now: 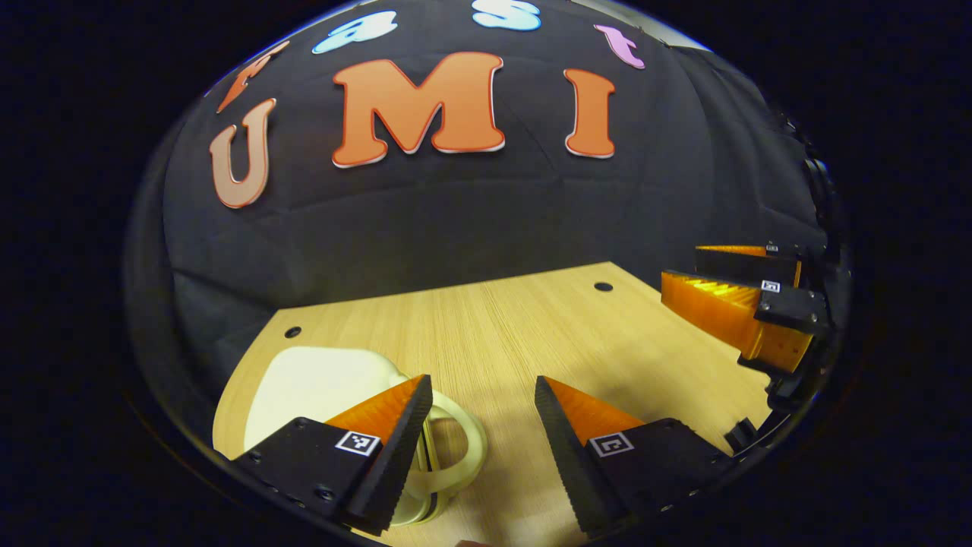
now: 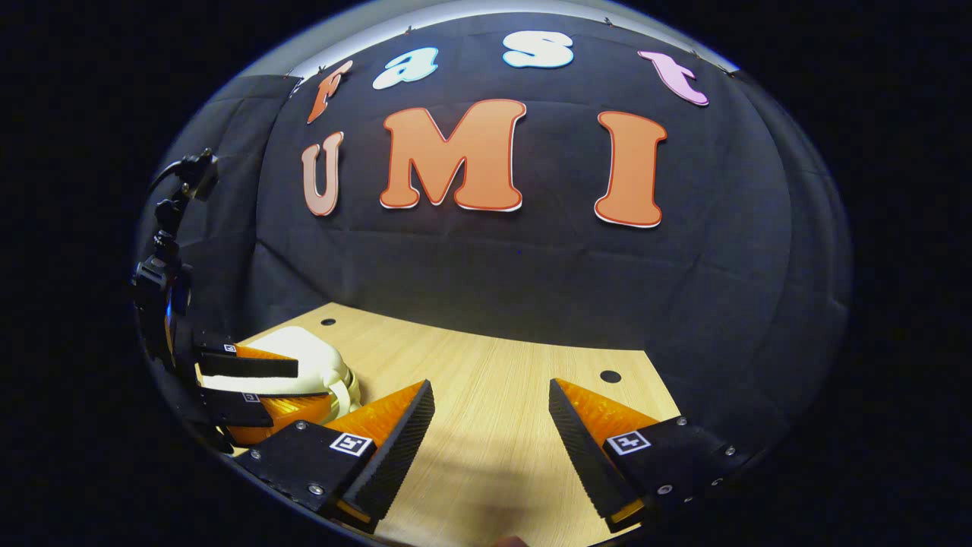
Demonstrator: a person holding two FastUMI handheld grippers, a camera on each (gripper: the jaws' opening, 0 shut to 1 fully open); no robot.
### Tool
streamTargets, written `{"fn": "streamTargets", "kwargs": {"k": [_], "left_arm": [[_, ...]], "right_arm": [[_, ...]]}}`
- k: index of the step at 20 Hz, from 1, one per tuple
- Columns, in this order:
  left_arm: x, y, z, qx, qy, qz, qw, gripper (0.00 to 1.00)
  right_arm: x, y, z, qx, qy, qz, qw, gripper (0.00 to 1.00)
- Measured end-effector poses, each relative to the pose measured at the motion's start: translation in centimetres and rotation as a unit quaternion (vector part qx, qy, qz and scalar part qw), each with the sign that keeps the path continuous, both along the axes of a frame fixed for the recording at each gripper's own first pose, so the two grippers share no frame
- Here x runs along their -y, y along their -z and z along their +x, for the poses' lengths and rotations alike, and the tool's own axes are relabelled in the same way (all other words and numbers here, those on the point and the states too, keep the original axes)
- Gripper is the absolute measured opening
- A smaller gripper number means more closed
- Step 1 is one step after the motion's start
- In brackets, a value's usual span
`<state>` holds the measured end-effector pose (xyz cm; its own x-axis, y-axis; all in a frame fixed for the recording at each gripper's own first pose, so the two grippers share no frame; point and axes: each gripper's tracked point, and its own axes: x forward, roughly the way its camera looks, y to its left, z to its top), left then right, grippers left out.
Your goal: First open the suitcase, pack the skin care products into it, and then close the suitcase.
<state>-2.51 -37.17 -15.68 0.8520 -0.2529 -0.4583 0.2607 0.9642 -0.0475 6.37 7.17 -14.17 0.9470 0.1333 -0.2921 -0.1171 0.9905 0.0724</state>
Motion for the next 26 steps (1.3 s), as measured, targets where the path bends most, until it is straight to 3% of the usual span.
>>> {"fn": "streamTargets", "kwargs": {"k": [3,4,6,9,12,16,21,26], "left_arm": [[-0.4,-2.0,0.3,0.054,-0.028,-0.002,0.998,0.87],[-0.4,-2.6,0.4,0.062,-0.029,0.006,0.998,0.96],[-1.0,-4.4,0.7,0.075,-0.04,0.015,0.996,0.98],[-1.5,-6.4,1.5,0.094,-0.058,-0.003,0.994,0.98],[-3.5,-10.1,2.1,0.149,-0.084,-0.033,0.985,0.98],[-4.8,-10.9,2.1,0.155,-0.1,-0.026,0.983,0.99],[-5.2,-12.9,2.2,0.176,-0.098,-0.053,0.978,0.99],[-4.8,-13.7,2.8,0.201,-0.07,-0.061,0.975,0.99]], "right_arm": [[-0.5,-1.9,0.5,0.036,0.0,0.01,0.999,0.96],[-1.1,-1.9,0.3,0.036,-0.01,0.011,0.999,0.96],[-1.7,-2.0,0.3,0.036,-0.021,0.003,0.999,0.96],[-2.2,-3.0,0.4,0.052,-0.03,-0.008,0.998,0.96],[-2.9,-4.5,0.5,0.075,-0.039,-0.014,0.996,0.96],[-3.0,-6.2,0.8,0.104,-0.036,-0.027,0.994,0.96],[-3.1,-7.3,1.1,0.12,-0.028,-0.029,0.992,0.95],[-3.1,-7.2,1.1,0.11,-0.012,-0.03,0.993,0.96]]}}
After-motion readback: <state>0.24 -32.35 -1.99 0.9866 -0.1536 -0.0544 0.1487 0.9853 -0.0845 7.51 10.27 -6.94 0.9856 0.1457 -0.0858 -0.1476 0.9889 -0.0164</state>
